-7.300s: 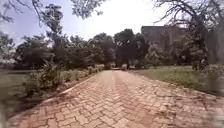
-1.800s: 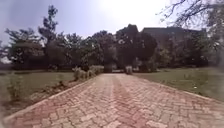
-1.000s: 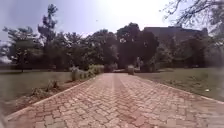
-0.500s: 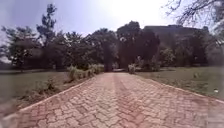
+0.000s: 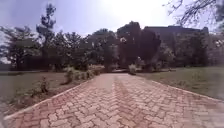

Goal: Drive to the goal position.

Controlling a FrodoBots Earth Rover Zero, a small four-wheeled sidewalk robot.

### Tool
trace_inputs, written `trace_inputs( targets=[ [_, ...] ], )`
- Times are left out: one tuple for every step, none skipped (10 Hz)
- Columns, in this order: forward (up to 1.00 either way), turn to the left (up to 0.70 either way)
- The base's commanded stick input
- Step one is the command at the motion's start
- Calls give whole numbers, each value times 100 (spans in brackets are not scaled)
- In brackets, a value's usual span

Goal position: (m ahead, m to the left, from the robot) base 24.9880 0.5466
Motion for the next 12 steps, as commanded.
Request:
trace_inputs(
  targets=[
    [70, 0],
    [70, 0],
    [70, 0],
    [70, 0],
    [70, 0],
    [70, 0],
    [70, 0],
    [70, 0],
    [70, 0],
    [70, 0],
    [70, 0],
    [70, 0]
  ],
)
